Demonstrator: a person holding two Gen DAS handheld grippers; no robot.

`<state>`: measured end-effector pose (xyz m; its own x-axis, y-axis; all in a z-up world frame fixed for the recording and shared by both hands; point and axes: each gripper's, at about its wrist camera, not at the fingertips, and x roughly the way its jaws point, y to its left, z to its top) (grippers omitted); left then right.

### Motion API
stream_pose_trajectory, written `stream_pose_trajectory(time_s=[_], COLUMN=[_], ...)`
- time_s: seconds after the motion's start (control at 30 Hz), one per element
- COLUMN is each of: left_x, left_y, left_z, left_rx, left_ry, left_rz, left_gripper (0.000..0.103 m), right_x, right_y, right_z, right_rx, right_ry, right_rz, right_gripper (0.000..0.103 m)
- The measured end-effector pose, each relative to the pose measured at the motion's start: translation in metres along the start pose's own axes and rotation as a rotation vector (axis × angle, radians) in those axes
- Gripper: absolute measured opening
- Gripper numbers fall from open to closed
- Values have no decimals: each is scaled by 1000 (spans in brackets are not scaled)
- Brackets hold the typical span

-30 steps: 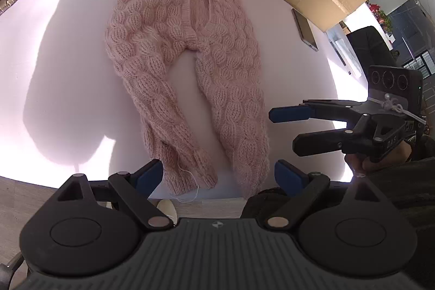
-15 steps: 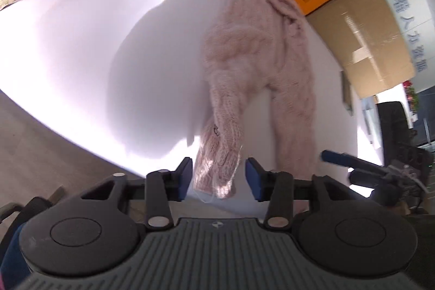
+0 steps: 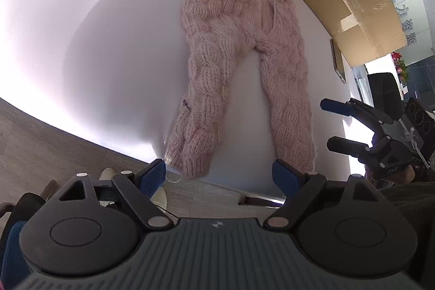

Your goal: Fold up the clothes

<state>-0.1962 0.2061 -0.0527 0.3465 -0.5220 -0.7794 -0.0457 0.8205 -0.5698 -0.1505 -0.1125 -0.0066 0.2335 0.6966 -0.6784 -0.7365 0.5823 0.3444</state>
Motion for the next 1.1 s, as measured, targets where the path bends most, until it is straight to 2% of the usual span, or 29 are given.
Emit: stream_pose_trajectory(time_s=[0.13,0.23,0.3,0.37,0.43,0.57,0.6,0.67,0.73,0.8,0.93,1.1], left_x=[9,11,14,15,12,8,6,4,-1,-4,-12,-21], left_y=[-4,0,2,1,1,4,5,6,9,12,20,31], left_z=[1,0,-1,-2,-2,0,0,3,5,7,14,22], left_rx=[30,20,6,8,14,5,4,3,-5,-16,-53,-102], left_ry=[38,68,86,89,83,72,67,55,39,22,-24,-64], left_rz=[0,17,28,37,45,59,63,72,78,82,86,82], left_gripper=[84,84,84,84,84,84,84,84,84,85,85,85], right_x=[7,18,26,36,40,46,49,55,61,65,67,62], right_y=[19,30,36,41,45,47,47,47,42,34,-3,-48], right_z=[-5,-17,-23,-26,-26,-22,-19,-14,-4,7,26,36], right_rx=[-384,-669,-794,-903,-974,-1025,-1018,-986,-869,-729,-299,127], right_ry=[36,58,65,52,28,31,42,74,127,168,171,108], right_rz=[-153,-216,-238,-244,-216,-70,-46,-1,49,97,207,340], right_gripper=[90,90,90,90,90,86,83,68,34,25,14,12])
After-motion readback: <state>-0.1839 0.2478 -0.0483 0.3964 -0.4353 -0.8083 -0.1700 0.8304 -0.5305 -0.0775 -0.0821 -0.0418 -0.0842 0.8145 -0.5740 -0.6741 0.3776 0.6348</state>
